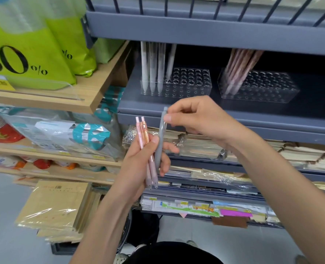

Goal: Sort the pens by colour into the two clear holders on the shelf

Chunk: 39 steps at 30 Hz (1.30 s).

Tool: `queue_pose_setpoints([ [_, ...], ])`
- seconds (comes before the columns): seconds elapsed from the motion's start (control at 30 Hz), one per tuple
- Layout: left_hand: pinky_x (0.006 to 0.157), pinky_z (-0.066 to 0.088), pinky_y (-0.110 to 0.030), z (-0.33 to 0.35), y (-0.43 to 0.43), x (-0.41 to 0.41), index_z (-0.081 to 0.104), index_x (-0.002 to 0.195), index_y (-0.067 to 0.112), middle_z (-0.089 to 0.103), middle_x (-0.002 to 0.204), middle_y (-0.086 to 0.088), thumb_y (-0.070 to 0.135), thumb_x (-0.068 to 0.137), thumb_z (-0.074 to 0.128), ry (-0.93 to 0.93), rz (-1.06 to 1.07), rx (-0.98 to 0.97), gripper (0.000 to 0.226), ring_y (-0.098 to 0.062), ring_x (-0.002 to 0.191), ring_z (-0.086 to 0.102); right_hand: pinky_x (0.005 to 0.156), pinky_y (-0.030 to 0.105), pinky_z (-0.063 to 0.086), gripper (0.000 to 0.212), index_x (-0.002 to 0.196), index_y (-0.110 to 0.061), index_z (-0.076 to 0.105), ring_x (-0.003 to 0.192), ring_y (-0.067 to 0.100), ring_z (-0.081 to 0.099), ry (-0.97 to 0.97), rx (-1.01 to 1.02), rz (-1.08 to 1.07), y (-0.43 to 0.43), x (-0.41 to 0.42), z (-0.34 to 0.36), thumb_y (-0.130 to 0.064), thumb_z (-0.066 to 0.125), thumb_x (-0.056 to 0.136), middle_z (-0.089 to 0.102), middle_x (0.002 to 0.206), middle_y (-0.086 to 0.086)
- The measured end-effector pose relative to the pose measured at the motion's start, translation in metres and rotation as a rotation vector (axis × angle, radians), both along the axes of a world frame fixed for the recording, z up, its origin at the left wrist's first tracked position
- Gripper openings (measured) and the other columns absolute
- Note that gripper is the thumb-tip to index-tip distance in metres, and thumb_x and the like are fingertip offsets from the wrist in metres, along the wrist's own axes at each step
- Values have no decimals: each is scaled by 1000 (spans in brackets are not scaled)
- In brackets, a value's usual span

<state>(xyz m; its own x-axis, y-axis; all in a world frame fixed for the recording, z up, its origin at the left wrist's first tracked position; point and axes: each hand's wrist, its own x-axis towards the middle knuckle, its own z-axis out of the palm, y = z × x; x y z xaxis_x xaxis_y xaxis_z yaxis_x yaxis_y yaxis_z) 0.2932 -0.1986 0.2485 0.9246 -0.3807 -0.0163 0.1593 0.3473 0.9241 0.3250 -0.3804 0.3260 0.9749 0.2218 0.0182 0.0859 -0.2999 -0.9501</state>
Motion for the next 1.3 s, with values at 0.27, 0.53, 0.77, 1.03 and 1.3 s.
queue_pose_setpoints([
  [0.27, 39, 32, -20, -3, -4, -5, 42, 103, 10, 61, 80, -11, 17, 104, 42, 57, 2, -77, 8, -12, 39, 35, 50, 27, 50, 9, 94, -4, 70, 63, 19, 62, -5, 212, -100, -3, 1, -10, -11, 70, 89, 70, 77, 7],
  [0.53, 35, 23, -15, 0, 4, 0, 46, 99, 14, 49, 69, -3, 23, 102, 49, 125, 47, -65, 10, -8, 38, 25, 62, 30, 57, 10, 92, -8, 67, 67, 23, 70, -151, 162, -250, 0, 23, 5, -13, 60, 96, 73, 79, 14],
  [0.77, 33, 21, -11, -4, 15, 3, 45, 103, 17, 49, 63, -3, 54, 99, 45, 245, 58, -203, 37, -5, 32, 25, 71, 25, 56, 15, 92, -6, 65, 65, 9, 66, -411, 205, -672, -7, 71, 17, 1, 51, 94, 68, 74, -2],
  [1.03, 33, 23, -13, -7, 25, 11, 57, 85, 20, 68, 80, -8, 60, 97, 46, 128, 197, 91, 43, -9, 31, 26, 95, 36, 47, 29, 114, -14, 63, 107, 34, 60, -383, -529, -674, 5, 93, 19, -33, 47, 99, 72, 104, 9],
  [1.3, 32, 23, -15, -10, 29, 14, 45, 75, 18, 34, 56, 1, 56, 97, 51, 151, 167, 106, 45, -12, 34, 25, 91, 37, 40, 33, 123, -11, 56, 111, 43, 52, -411, -795, -598, 20, 100, 23, -31, 45, 100, 65, 118, 15],
])
